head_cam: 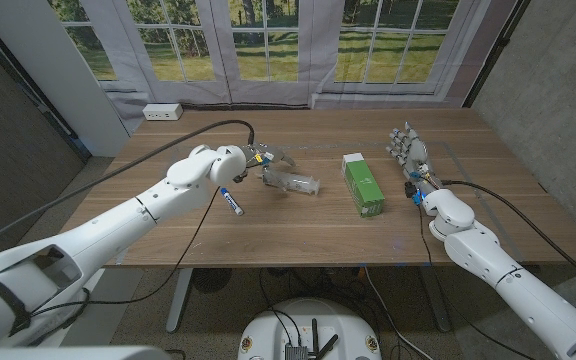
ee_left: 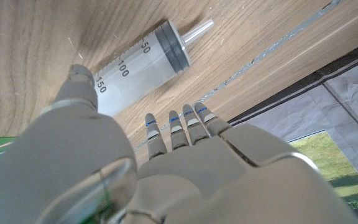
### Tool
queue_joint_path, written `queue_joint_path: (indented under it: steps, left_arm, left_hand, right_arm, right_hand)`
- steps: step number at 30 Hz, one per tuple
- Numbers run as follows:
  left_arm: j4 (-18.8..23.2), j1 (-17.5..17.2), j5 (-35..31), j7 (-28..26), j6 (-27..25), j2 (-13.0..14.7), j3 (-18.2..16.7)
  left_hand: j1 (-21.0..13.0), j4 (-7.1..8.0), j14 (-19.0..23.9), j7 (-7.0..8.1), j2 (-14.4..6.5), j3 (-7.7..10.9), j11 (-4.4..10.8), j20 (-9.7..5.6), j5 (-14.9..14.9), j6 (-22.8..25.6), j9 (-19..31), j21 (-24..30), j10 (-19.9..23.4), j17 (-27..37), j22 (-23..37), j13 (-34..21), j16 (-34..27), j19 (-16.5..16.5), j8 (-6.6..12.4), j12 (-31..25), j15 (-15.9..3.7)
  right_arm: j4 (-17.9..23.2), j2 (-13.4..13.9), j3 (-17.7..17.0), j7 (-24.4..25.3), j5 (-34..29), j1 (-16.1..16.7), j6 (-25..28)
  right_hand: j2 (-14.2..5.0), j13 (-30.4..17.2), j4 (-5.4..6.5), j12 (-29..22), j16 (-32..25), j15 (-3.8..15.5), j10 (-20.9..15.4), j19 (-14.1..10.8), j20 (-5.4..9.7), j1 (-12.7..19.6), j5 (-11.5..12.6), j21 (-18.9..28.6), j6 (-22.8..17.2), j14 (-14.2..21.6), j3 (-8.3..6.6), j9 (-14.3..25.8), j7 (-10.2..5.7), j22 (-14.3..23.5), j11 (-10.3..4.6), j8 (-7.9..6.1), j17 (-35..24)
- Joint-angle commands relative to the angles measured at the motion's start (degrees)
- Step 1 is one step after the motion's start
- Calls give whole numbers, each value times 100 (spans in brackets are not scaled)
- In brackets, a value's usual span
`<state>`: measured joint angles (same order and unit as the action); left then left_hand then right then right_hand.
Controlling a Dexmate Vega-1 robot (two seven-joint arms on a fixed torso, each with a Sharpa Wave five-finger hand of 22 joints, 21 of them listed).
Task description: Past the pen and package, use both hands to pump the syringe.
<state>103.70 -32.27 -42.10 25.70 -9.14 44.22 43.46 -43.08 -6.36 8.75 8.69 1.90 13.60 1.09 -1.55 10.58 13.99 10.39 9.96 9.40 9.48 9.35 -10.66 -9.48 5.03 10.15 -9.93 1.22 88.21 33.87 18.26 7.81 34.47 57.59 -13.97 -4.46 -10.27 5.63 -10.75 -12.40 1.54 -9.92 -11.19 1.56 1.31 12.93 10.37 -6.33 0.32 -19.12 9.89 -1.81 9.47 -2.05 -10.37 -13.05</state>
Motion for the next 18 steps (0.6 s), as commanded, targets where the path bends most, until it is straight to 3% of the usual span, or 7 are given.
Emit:
queue_joint_path:
  steps: [1, 8, 18]
  left_arm:
    - [28, -37, 859, -140, 257, 278, -340]
    - [105, -219, 1084, -470, 164, 397, -498]
    - [320, -862, 1469, -1616, -361, 372, -967]
  left_hand:
    - [124, 57, -103, 16, -42, 4, -37, 3, 25, -93, -6, -6, -151, 16, 10, 4, -8, -81, -14, -16, 43]
    - [242, 98, -161, 37, -94, -14, -42, 3, 21, -155, -8, 4, -207, 17, 11, 6, -19, -114, -12, -31, 55]
    - [374, 154, -166, -79, -232, -5, 6, -13, 18, -171, -9, 39, -250, 18, 12, 7, -50, -74, 12, -57, 53]
  right_arm:
    - [-22, -81, 51, 190, -117, -51, 44]
    - [-57, -132, 79, 305, -233, -54, -15]
    - [-243, -200, 99, 240, -250, -88, -162]
  right_hand:
    - [-97, -8, 24, 16, 3, 53, 21, -13, 30, -47, 26, 5, 9, -9, -10, 3, 47, 13, 6, -4, -16]
    - [-99, -7, 30, 12, -1, 56, 15, -21, 27, -44, 28, 13, 0, 4, -11, 3, 37, 12, 5, -10, -15]
    - [-116, -6, 37, 1, -10, 92, -11, -45, 47, -28, 35, 28, -32, 39, -24, 3, 17, 12, -14, -25, -9]
